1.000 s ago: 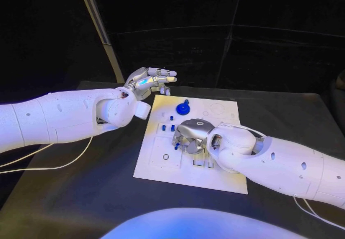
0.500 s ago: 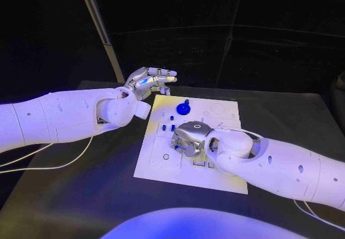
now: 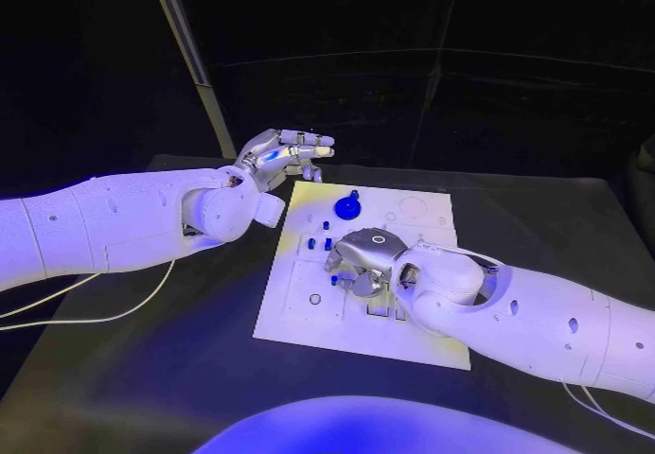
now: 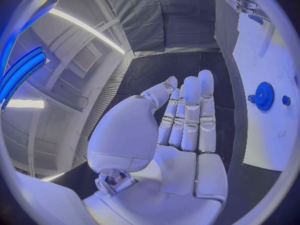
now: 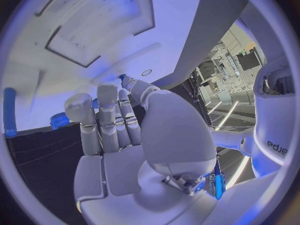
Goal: Assemble the parts on the task board
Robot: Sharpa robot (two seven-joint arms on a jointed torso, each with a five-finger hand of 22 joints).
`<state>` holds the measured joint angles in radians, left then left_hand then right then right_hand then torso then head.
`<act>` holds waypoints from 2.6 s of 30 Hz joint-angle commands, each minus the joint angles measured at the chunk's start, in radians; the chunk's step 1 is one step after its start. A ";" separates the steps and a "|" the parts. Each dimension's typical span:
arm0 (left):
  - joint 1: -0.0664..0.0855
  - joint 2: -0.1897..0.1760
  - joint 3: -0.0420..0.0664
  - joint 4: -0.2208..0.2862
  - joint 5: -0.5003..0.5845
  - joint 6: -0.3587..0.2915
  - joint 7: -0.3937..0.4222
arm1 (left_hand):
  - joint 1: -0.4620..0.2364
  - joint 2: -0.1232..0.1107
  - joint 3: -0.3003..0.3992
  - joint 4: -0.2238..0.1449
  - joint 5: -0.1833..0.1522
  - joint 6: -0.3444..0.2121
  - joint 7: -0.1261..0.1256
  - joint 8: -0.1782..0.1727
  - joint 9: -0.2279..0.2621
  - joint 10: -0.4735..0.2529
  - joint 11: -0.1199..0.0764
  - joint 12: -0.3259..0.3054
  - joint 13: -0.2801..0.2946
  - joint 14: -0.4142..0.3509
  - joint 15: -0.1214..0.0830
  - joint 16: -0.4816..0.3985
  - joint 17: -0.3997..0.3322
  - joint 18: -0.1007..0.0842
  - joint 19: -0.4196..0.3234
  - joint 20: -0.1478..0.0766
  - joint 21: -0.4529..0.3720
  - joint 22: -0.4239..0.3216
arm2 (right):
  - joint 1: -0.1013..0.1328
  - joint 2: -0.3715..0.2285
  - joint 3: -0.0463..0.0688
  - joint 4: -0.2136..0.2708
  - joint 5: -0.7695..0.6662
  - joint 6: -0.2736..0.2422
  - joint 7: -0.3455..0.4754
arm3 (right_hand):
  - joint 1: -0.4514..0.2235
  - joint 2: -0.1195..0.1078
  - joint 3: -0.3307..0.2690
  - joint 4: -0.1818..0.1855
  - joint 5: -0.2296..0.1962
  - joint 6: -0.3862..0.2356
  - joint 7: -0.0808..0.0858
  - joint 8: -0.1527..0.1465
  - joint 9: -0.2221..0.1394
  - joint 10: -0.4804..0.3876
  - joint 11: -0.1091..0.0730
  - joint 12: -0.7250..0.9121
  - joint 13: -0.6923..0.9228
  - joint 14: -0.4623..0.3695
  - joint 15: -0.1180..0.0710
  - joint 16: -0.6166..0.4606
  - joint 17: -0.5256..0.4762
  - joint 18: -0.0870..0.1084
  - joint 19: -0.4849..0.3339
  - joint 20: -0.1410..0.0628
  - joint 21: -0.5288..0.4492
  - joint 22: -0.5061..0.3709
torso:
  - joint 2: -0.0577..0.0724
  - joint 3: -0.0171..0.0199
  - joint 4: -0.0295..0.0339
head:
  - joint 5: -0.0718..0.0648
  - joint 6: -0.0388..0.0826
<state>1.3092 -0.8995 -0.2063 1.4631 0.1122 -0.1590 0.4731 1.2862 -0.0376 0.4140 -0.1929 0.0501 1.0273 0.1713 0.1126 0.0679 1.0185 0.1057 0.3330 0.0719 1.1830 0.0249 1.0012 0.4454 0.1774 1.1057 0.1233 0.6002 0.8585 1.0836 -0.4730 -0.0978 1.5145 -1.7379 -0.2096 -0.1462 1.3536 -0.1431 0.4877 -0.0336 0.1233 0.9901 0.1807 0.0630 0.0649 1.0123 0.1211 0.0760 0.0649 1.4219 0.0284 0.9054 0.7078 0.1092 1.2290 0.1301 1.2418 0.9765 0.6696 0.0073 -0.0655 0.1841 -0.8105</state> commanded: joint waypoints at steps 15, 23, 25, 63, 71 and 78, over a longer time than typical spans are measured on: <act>0.002 -0.010 0.001 0.002 0.004 0.035 -0.013 | -0.011 -0.002 -0.008 0.000 0.001 -0.005 0.000 0.002 -0.001 -0.010 0.002 0.005 -0.001 -0.007 -0.002 -0.004 -0.002 0.005 -0.008 0.000 -0.005 -0.002 | 0.031 -0.241 0.041 0.160 0.096 -0.080 -0.054 | -0.028 -0.012 -0.038 0.009 -0.010 0.004 -0.018 0.001 0.002 0.022 -0.016 0.057 0.001 0.010 -0.015 -0.004 -0.009 0.013 0.019 -0.011 -0.001 0.007 | -0.003 -0.0017 -0.0030 | -0.036 0.029; 0.001 -0.010 0.000 0.001 0.004 0.038 -0.014 | -0.010 -0.001 -0.008 0.000 0.001 -0.005 0.000 0.002 -0.001 -0.010 0.002 0.006 -0.001 -0.007 -0.002 -0.004 -0.003 0.005 -0.008 0.000 -0.005 -0.003 | 0.066 -0.296 0.054 0.140 0.082 -0.043 -0.112 | 0.007 -0.017 -0.190 0.048 -0.023 -0.096 -0.012 0.003 0.003 -0.084 -0.007 0.074 0.003 -0.001 -0.009 -0.057 -0.078 0.025 -0.012 -0.006 -0.062 -0.073 | -0.001 -0.0004 -0.0016 | -0.057 0.045; 0.001 -0.009 0.000 0.000 0.004 0.039 -0.014 | -0.008 0.000 -0.008 -0.001 0.001 -0.004 -0.001 0.003 -0.001 -0.011 0.002 0.006 -0.001 -0.008 -0.002 -0.005 -0.004 0.005 -0.008 0.000 -0.006 -0.003 | 0.069 -0.299 0.055 0.134 0.080 -0.036 -0.117 | 0.014 -0.013 -0.197 0.051 -0.024 -0.095 -0.016 0.003 0.003 -0.088 -0.007 0.079 0.003 0.002 -0.009 -0.055 -0.076 0.025 -0.009 -0.007 -0.061 -0.072 | -0.002 -0.0003 -0.0025 | -0.059 0.048; 0.001 -0.005 0.000 -0.005 0.004 0.047 -0.019 | -0.007 0.000 -0.007 -0.001 0.001 -0.003 -0.001 0.003 -0.001 -0.011 0.001 0.007 -0.001 -0.008 -0.002 -0.005 -0.005 0.005 -0.009 0.000 -0.007 -0.004 | 0.072 -0.219 0.054 0.053 0.061 0.068 -0.090 | 0.075 0.085 -0.047 0.040 -0.054 0.103 -0.045 0.043 0.017 0.180 -0.056 0.119 0.003 0.064 -0.048 0.163 0.143 -0.021 0.129 -0.042 0.099 0.171 | -0.001 0.0000 -0.0014 | -0.062 0.035; 0.001 -0.006 0.000 -0.005 0.004 0.048 -0.021 | -0.007 0.000 -0.007 -0.001 0.001 -0.003 -0.001 0.003 -0.001 -0.011 0.001 0.007 -0.001 -0.008 -0.002 -0.005 -0.005 0.005 -0.009 0.000 -0.007 -0.004 | 0.071 -0.231 0.054 0.071 0.040 0.015 -0.104 | 0.069 0.092 -0.022 0.032 -0.064 0.121 -0.044 0.045 0.017 0.203 -0.058 0.106 0.003 0.063 -0.049 0.183 0.160 -0.024 0.136 -0.044 0.112 0.188 | -0.002 -0.0003 -0.0006 | -0.059 0.031; 0.001 -0.009 0.000 -0.006 0.004 0.039 -0.024 | -0.008 0.000 -0.009 0.000 0.001 -0.005 0.000 0.003 -0.001 -0.014 0.002 0.008 -0.002 -0.009 -0.002 -0.006 -0.007 0.005 -0.009 0.001 -0.009 -0.005 | 0.072 -0.287 0.055 0.155 0.074 -0.030 -0.104 | 0.052 0.081 -0.014 0.032 -0.068 0.118 -0.039 0.038 0.014 0.204 -0.054 0.090 0.002 0.062 -0.047 0.192 0.166 -0.025 0.136 -0.042 0.117 0.194 | -0.005 -0.0025 0.0004 | -0.052 0.033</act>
<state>1.3088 -0.9074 -0.2069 1.4568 0.1129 -0.1250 0.4497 1.2863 -0.0376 0.4084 -0.1931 0.0501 1.0273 0.1713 0.1126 0.0680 1.0112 0.1055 0.3376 0.0711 1.1794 0.0213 1.0018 0.4398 0.1773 1.1057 0.1232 0.5944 0.8544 1.1527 -0.7528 -0.0438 1.6528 -1.6820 -0.1786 -0.2479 1.4153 -0.0593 0.4666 -0.0010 0.0599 1.1049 0.1345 0.1053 0.0796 1.2116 0.0660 0.1700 0.0674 1.4653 -0.0145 1.0937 0.8727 0.0925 1.3618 0.0872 1.3554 1.1695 0.6668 0.0068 -0.0662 0.1306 -0.7797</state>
